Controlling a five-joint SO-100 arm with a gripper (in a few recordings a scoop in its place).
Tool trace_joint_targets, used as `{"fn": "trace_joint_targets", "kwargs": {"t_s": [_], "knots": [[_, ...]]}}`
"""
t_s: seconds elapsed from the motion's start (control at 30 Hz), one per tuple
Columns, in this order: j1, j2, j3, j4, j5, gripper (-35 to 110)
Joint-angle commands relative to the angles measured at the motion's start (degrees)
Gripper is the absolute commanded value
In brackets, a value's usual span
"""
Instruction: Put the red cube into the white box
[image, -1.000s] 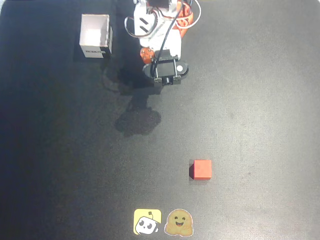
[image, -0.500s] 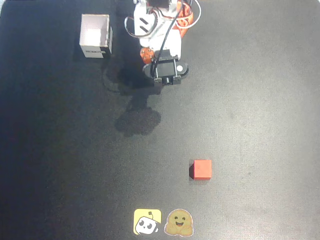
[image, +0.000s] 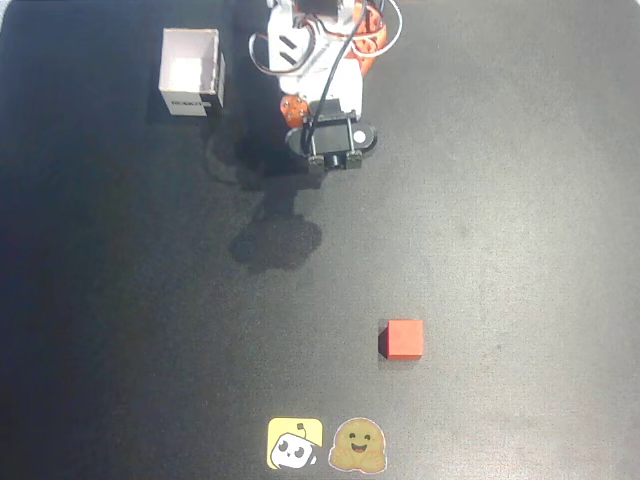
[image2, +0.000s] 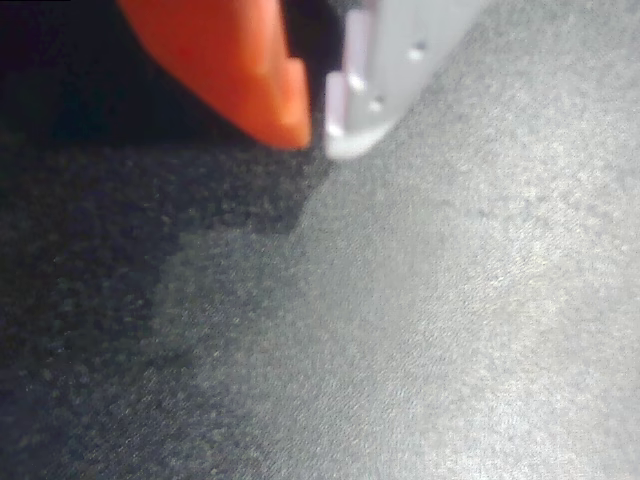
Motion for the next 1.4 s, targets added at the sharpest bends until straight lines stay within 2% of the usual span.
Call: {"fn": "trace_joint_targets", "kwargs": {"t_s": [0.0,0.6,0.73,0.93,1.2,1.37], "knots": [[0.4,0.3,-0.3,0.2,0.3,0],[0.1,0.3,-0.4,-0.5,-2.0,0],[-1.9,-1.2,-5.7,2.0,-2.7,0],[-5.1,-29.7,-29.6,5.1,-1.6,0],[-13.8,-54.0,-48.6,3.8,7.6,0],[-17.8,-69.4,-62.0,4.0,12.7,7]]}}
